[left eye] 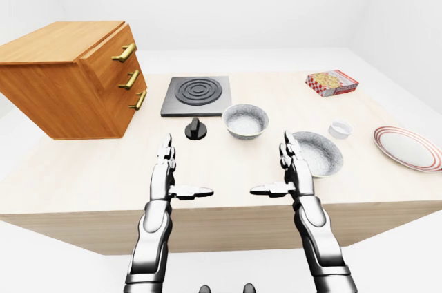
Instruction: Pick the akita bowl from table center and place it on the plate.
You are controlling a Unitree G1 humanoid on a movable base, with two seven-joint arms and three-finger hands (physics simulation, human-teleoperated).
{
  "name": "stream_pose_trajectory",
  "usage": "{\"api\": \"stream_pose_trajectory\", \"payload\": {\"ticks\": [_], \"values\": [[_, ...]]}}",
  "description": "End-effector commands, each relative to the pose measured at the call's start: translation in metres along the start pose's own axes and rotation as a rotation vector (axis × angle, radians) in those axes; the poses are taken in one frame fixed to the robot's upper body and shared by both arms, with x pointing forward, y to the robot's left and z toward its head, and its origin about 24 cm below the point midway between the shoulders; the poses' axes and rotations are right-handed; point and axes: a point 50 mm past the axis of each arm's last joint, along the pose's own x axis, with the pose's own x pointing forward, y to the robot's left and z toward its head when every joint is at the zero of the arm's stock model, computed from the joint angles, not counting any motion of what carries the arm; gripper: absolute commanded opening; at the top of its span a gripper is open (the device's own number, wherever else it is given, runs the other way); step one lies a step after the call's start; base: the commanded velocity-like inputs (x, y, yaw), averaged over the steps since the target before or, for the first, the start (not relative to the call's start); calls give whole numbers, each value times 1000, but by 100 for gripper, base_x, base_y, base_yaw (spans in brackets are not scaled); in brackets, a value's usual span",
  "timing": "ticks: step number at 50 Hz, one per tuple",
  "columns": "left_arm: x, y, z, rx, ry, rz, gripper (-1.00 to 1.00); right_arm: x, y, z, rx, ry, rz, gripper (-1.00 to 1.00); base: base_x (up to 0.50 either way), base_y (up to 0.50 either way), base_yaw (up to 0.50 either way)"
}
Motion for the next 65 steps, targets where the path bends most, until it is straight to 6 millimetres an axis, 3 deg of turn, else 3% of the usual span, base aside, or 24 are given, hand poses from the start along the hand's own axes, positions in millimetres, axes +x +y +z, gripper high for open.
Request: {"api": "stream_pose_trajectory", "payload": {"ticks": [1, 15, 18, 23, 30, 38, 65], "values": [[1, 9, 2, 21, 3, 12, 100, 0, -7, 2, -15, -3, 3, 100, 0, 0, 0], [5, 9, 5, 63, 2, 9, 100, 0, -8, 5, -23, -3, 8, 100, 0, 0, 0], [12, 9, 14, 56, -6, 8, 100, 5, -8, 12, -32, -13, 7, 100, 0, 0, 0], [28, 4, 51, 73, -144, -13, 100, 21, -10, 41, -9, -111, 5, 100, 0, 0, 0], [40, 1, 76, 72, -232, -21, 100, 32, -10, 63, -30, -191, 6, 100, 0, 0, 0], [43, 3, 83, 73, -255, -27, 100, 31, -10, 67, -32, -206, 12, 100, 0, 0, 0], [40, 2, 86, 67, -272, -28, 100, 30, -8, 73, -29, -232, 26, 100, 0, -50, 0]]}}
